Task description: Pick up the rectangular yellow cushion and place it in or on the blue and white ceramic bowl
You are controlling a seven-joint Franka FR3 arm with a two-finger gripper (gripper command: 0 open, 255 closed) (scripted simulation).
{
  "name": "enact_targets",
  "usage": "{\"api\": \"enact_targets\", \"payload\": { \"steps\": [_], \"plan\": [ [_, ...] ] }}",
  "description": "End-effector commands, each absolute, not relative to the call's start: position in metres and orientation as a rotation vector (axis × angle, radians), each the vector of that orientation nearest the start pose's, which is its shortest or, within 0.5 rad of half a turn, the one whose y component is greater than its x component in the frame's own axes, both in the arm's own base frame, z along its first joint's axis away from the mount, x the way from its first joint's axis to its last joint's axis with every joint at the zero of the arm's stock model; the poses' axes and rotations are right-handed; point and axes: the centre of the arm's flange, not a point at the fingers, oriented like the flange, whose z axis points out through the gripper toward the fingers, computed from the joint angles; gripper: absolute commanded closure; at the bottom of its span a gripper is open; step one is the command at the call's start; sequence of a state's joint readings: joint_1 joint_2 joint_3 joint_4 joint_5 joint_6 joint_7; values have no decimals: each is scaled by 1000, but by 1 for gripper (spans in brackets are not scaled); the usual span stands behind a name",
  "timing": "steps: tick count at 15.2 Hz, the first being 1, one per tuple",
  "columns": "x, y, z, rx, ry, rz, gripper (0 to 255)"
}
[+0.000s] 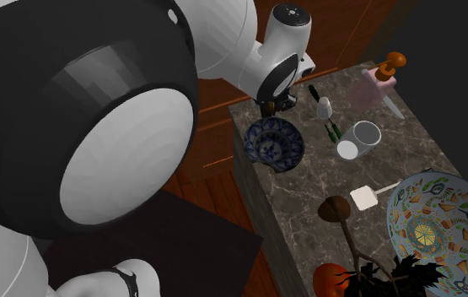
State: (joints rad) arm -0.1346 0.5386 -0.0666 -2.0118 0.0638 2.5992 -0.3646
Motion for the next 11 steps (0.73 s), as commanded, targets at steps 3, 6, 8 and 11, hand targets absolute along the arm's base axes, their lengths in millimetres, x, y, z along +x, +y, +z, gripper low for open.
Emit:
{"api": "enact_targets", "payload": {
  "steps": [3, 6, 8, 11],
  "plan": [
    [596, -121, 202, -3148, -191, -74, 255],
    [596, -121, 217, -3148, -191, -74, 255],
    [596, -121, 228, -3148, -191, -74, 255],
    [596, -121, 244, -3148, -191, -74, 255]
  ]
}}
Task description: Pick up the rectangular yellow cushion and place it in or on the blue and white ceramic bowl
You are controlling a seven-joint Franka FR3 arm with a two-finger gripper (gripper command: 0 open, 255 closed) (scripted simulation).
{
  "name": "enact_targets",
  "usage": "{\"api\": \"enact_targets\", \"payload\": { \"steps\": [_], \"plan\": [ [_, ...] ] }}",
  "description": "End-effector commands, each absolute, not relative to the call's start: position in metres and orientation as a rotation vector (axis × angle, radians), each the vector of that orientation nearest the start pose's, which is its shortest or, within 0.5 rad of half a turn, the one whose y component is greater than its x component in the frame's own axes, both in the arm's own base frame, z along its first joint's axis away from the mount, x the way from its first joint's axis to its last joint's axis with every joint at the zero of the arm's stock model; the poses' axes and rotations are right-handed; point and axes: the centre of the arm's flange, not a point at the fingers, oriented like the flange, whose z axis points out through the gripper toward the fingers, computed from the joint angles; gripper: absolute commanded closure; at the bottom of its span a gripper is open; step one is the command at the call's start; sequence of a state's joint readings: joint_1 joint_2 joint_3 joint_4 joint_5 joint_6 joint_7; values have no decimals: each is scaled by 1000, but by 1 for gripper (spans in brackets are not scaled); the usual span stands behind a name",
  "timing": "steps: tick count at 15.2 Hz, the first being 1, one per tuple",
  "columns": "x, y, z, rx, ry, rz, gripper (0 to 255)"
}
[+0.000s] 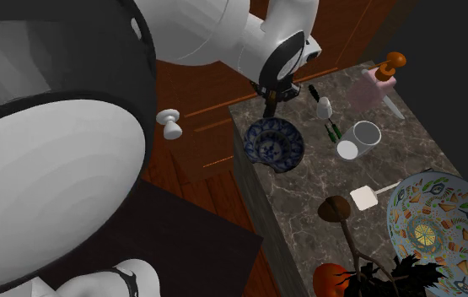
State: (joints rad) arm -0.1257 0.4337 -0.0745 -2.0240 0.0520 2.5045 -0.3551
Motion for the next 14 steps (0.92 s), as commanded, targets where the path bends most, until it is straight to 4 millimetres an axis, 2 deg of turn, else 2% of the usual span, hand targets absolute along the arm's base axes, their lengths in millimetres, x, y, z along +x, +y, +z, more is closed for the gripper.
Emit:
{"api": "enact_targets", "payload": {
  "steps": [1, 14],
  "plan": [
    [596, -121, 249, -3148, -191, -74, 255],
    [596, -121, 318, -3148, -191, -74, 255]
  ]
}}
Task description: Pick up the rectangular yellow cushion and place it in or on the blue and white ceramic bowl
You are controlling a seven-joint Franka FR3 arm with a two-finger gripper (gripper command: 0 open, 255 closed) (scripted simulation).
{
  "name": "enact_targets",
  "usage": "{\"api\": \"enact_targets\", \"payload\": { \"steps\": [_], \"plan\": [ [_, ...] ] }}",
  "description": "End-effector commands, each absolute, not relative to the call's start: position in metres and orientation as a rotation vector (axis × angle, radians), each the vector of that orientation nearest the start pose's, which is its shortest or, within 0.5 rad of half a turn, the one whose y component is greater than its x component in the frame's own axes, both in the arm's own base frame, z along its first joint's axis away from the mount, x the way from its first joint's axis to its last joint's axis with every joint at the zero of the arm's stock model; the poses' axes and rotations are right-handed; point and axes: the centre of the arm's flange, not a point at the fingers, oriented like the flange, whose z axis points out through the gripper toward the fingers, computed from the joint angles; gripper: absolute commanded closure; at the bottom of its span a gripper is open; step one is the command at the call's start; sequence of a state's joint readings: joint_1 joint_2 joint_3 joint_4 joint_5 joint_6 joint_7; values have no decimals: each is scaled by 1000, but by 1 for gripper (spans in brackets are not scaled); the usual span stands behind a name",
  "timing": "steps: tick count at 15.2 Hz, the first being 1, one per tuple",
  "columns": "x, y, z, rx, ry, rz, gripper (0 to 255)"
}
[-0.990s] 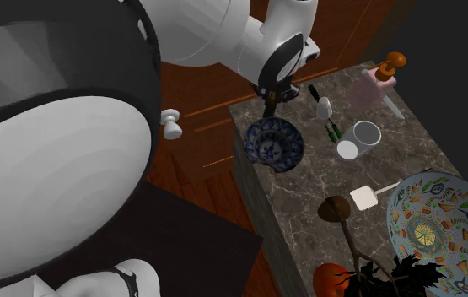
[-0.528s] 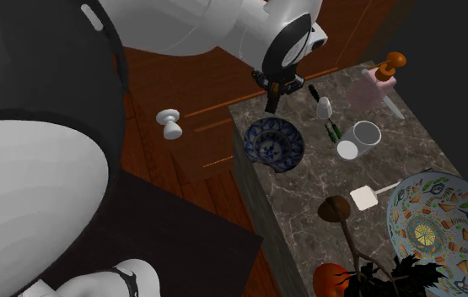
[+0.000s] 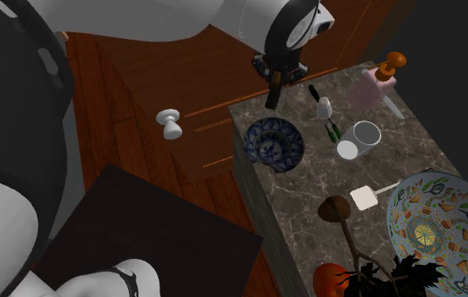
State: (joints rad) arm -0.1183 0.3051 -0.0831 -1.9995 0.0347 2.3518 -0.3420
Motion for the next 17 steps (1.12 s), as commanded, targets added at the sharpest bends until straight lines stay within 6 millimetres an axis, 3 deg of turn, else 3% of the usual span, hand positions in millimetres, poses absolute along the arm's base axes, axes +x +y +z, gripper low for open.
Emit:
{"api": "enact_targets", "payload": {
  "steps": [1, 4, 16, 17],
  "plan": [
    [596, -121, 323, -3148, -191, -74, 255],
    [596, -121, 336, -3148, -191, -74, 255],
    [457, -198, 380, -3148, -191, -74, 255],
    [457, -198, 375, -3148, -191, -74, 255]
  ]
}}
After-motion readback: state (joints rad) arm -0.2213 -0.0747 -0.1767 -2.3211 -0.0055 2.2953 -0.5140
